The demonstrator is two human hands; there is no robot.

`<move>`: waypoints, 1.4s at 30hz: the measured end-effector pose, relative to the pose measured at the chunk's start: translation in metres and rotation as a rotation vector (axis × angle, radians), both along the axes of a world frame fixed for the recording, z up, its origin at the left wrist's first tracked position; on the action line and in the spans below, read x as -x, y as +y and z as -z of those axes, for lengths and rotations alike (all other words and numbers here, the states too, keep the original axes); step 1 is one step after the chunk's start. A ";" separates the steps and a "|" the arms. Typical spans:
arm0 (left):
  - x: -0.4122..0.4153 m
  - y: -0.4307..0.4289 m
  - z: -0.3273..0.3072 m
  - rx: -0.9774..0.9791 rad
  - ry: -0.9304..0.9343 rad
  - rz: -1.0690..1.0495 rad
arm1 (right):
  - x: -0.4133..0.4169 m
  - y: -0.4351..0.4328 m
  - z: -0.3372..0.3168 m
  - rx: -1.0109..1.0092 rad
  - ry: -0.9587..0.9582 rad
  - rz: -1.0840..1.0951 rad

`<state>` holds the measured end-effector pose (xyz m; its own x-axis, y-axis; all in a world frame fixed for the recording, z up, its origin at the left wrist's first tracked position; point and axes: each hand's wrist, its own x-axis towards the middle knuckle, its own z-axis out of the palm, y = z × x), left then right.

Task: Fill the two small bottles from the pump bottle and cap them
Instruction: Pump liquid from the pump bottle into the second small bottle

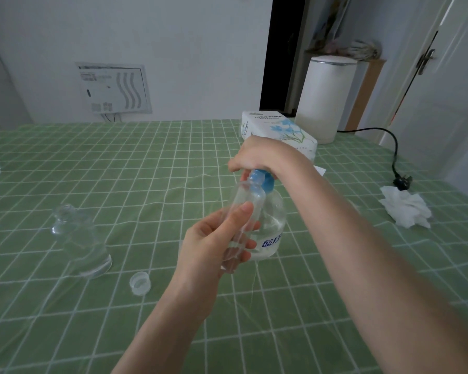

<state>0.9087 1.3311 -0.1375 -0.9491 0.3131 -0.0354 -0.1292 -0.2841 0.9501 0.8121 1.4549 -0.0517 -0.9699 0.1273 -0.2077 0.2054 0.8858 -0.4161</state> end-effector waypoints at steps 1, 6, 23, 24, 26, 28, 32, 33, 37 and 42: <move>0.000 0.000 0.000 -0.004 0.002 0.001 | 0.000 0.000 0.000 0.002 0.006 -0.002; 0.000 0.000 -0.002 0.006 0.020 0.005 | 0.000 0.002 -0.008 0.050 0.028 0.013; 0.000 0.000 0.002 0.025 0.019 0.012 | 0.003 0.001 -0.001 0.050 0.017 0.000; 0.000 0.000 0.002 0.024 0.012 0.010 | 0.002 0.002 0.001 0.055 0.011 0.004; 0.000 0.000 0.002 0.017 0.009 0.008 | 0.002 0.002 0.002 0.058 0.008 0.002; 0.000 0.000 0.002 0.012 0.010 0.009 | 0.001 0.001 0.001 0.057 0.012 0.003; -0.001 0.000 0.001 0.004 0.000 0.016 | 0.001 0.000 -0.003 0.034 0.031 0.002; -0.001 0.000 0.000 -0.006 -0.003 0.023 | 0.001 0.001 -0.006 0.019 0.041 -0.002; -0.002 0.000 -0.005 -0.060 -0.028 0.051 | 0.002 0.000 -0.014 -0.049 0.039 -0.020; -0.003 0.000 -0.006 -0.096 -0.038 0.033 | 0.005 -0.001 -0.012 -0.032 0.018 -0.003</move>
<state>0.9112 1.3314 -0.1313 -0.9366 0.3482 -0.0391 -0.1752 -0.3689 0.9128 0.8074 1.4535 -0.0401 -0.9738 0.1305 -0.1864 0.1955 0.8992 -0.3915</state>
